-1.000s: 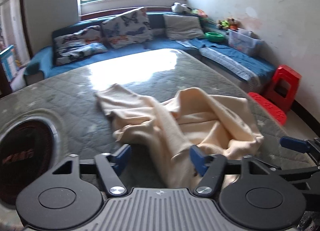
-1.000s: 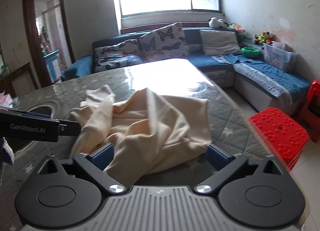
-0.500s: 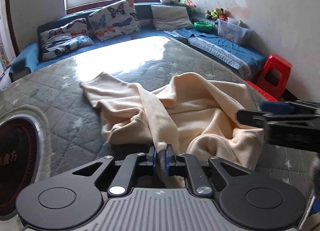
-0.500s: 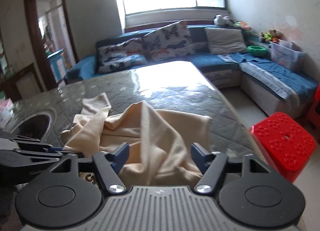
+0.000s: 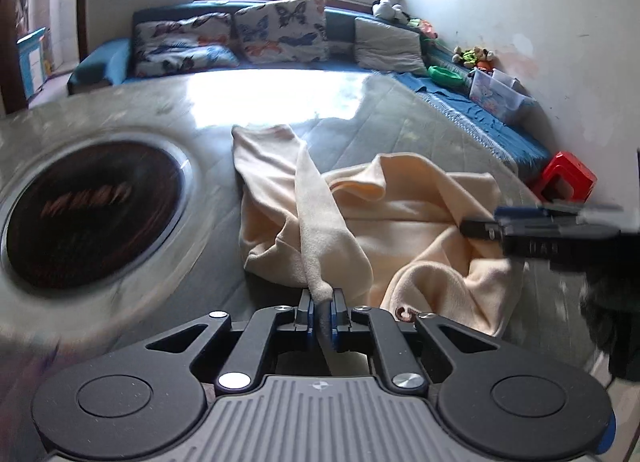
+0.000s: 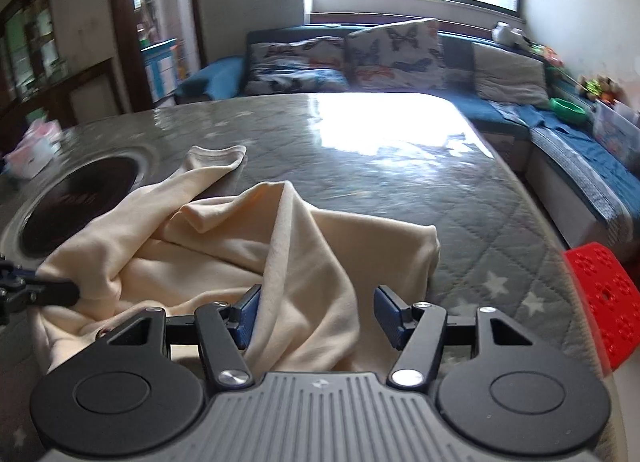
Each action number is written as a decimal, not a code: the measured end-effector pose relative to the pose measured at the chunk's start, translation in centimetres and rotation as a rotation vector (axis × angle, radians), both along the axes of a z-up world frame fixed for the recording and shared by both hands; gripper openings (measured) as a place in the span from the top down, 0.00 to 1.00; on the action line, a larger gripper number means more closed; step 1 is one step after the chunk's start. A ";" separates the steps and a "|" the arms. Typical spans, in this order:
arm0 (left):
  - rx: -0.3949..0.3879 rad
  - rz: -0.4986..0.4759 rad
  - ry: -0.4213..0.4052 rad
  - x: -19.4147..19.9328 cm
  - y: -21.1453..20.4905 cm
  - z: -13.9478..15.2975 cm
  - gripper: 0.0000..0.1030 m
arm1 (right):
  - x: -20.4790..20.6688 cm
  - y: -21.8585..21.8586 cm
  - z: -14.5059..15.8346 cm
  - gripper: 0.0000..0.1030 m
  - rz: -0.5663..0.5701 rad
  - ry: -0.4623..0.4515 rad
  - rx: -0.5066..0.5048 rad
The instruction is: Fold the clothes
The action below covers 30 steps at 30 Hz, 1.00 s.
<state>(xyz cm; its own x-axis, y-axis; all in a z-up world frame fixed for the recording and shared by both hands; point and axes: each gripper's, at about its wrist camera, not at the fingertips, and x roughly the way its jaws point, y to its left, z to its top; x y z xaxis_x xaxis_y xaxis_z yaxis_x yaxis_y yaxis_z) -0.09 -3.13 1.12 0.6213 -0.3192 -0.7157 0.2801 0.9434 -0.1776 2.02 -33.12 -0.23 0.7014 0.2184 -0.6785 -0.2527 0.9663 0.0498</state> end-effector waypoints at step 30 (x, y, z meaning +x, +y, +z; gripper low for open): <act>0.066 0.105 -0.030 7.4 2.5 0.9 0.62 | 2.8 9.1 -0.4 0.90 0.277 0.028 -0.096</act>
<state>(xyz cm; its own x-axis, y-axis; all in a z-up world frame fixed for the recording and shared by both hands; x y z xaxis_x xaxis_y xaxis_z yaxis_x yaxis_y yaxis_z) 7.35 -0.64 2.04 0.6700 -0.2042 -0.7137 0.1835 0.9771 -0.1073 4.86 -24.03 -0.63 0.6046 0.3329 -0.7237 -0.5070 0.8615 -0.0273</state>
